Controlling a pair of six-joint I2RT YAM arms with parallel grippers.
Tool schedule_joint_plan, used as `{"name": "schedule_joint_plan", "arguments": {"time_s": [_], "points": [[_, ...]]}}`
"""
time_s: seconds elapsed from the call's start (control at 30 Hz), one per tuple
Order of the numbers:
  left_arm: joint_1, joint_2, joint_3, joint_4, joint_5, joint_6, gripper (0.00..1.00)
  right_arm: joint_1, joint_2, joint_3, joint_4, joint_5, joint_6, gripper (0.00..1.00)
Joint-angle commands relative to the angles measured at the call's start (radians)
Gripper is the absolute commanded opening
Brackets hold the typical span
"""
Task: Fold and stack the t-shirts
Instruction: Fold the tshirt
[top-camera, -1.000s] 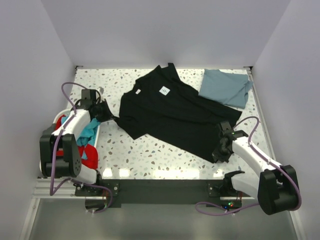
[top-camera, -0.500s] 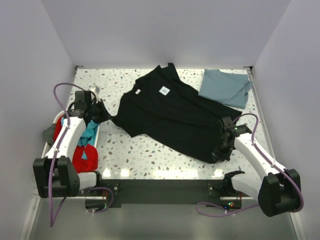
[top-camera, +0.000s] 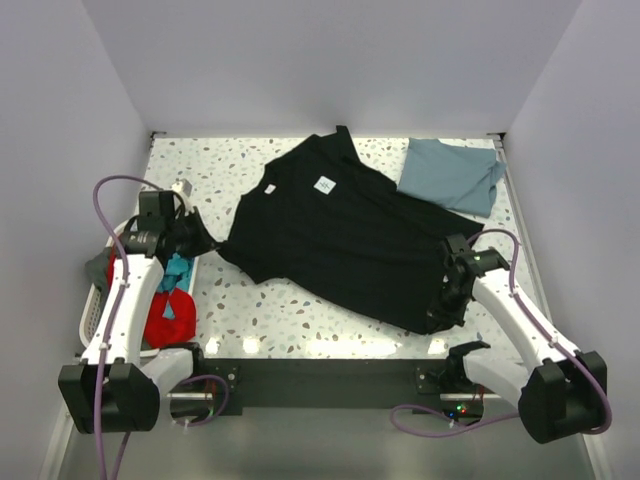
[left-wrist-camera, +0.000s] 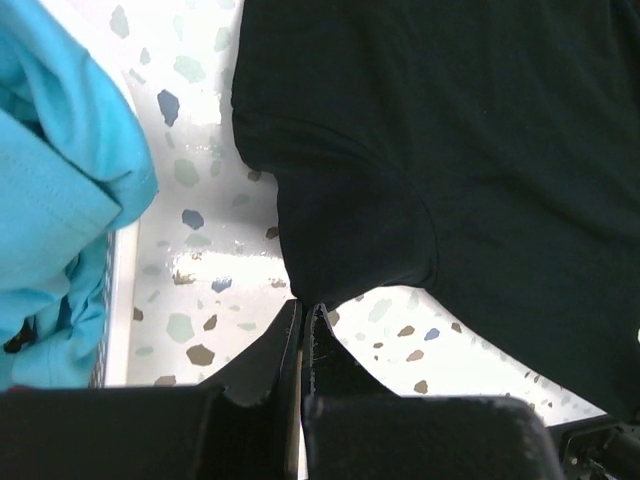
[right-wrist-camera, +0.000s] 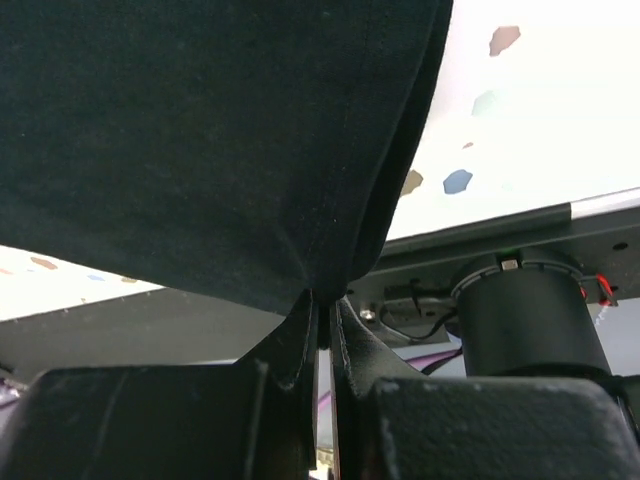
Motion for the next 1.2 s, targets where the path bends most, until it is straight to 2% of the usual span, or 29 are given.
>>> {"name": "schedule_joint_plan", "arguments": {"time_s": [0.0, 0.37, 0.5, 0.83, 1.17], "points": [[0.002, -0.035, 0.039, -0.069, -0.024, 0.015, 0.0, 0.006, -0.028, -0.004, -0.057, -0.057, -0.031, 0.0], [0.002, -0.017, 0.074, -0.071, -0.077, 0.038, 0.0, 0.01, 0.002, -0.009, -0.098, -0.154, -0.111, 0.0], [0.002, 0.026, 0.084, 0.004, -0.044, 0.03, 0.0, 0.009, -0.002, 0.011, -0.083, -0.174, -0.094, 0.0], [-0.144, 0.33, 0.228, 0.141, 0.001, 0.005, 0.0, -0.004, 0.09, 0.043, 0.069, -0.111, -0.01, 0.0], [-0.178, 0.606, 0.502, 0.182, 0.082, 0.011, 0.0, -0.194, 0.248, 0.117, 0.162, -0.083, -0.112, 0.0]]}}
